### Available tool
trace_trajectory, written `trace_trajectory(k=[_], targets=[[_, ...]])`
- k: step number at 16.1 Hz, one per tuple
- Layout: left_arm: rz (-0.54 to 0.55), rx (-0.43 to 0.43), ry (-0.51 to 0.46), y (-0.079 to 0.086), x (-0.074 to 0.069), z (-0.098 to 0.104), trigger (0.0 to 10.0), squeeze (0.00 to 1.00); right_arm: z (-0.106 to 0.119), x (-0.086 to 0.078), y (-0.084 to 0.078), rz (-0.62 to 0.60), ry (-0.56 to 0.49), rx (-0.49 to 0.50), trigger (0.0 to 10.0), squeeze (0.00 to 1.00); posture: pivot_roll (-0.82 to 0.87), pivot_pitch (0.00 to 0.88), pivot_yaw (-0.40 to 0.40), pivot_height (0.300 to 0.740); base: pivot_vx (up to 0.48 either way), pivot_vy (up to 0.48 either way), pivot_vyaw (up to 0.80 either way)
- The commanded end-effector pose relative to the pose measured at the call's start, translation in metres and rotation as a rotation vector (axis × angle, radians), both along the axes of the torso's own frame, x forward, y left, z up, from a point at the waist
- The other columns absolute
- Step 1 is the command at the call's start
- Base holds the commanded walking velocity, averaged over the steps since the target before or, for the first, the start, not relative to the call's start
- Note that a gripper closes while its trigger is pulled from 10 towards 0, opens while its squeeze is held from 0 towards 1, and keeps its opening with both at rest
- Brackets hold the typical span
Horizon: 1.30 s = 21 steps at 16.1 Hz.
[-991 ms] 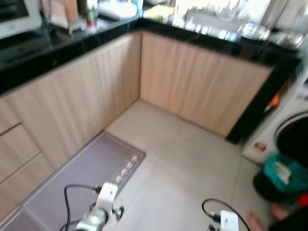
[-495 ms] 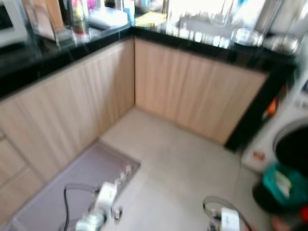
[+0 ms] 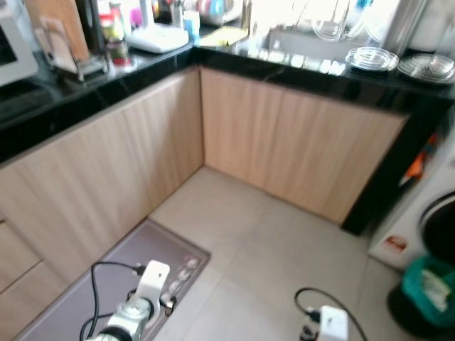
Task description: Kitchen organization
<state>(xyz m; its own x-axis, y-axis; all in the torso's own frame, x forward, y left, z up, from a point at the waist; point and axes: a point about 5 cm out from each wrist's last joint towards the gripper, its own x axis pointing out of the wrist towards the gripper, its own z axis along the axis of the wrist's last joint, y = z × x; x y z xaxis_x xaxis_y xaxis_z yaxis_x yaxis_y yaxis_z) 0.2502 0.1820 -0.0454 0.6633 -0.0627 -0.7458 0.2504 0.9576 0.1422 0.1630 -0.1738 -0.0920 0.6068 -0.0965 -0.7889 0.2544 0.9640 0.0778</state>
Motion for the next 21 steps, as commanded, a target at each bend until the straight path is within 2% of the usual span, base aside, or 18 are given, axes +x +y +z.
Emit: trace_trajectory(k=[1, 12, 15, 18, 21], targets=[[0.011, 0.035, 0.004, 0.013, -0.001, 0.001, 10.0, 0.00, 0.001, 0.005, 0.011, 0.012, -0.015, 0.025, 10.0, 0.00, 0.26, 0.020, -0.030, 0.736, 0.330, 0.000, 0.00], [0.041, 0.016, 0.051, 0.008, -0.019, -0.012, 10.0, 0.00, -0.001, -0.003, -0.001, 0.034, -0.003, -0.009, 10.0, 0.00, 0.20, 0.048, -0.092, 0.736, 0.330, 0.000, 0.00], [0.047, 0.016, 0.057, 0.007, -0.022, -0.014, 10.0, 0.00, -0.001, -0.004, -0.001, 0.079, -0.006, -0.041, 10.0, 0.00, 0.20, 0.044, -0.094, 0.736, 0.354, 0.000, 0.00], [0.047, 0.014, 0.061, 0.007, -0.024, -0.015, 10.0, 0.00, -0.002, -0.006, 0.001, 0.078, -0.002, -0.020, 10.0, 0.00, 0.20, 0.038, -0.095, 0.736, 0.355, 0.000, 0.76], [0.042, 0.015, 0.066, 0.007, -0.025, -0.016, 10.0, 0.00, -0.003, -0.008, 0.002, 0.086, 0.006, -0.016, 10.0, 0.00, 0.20, 0.032, -0.093, 0.736, 0.356, 0.000, 0.00]])
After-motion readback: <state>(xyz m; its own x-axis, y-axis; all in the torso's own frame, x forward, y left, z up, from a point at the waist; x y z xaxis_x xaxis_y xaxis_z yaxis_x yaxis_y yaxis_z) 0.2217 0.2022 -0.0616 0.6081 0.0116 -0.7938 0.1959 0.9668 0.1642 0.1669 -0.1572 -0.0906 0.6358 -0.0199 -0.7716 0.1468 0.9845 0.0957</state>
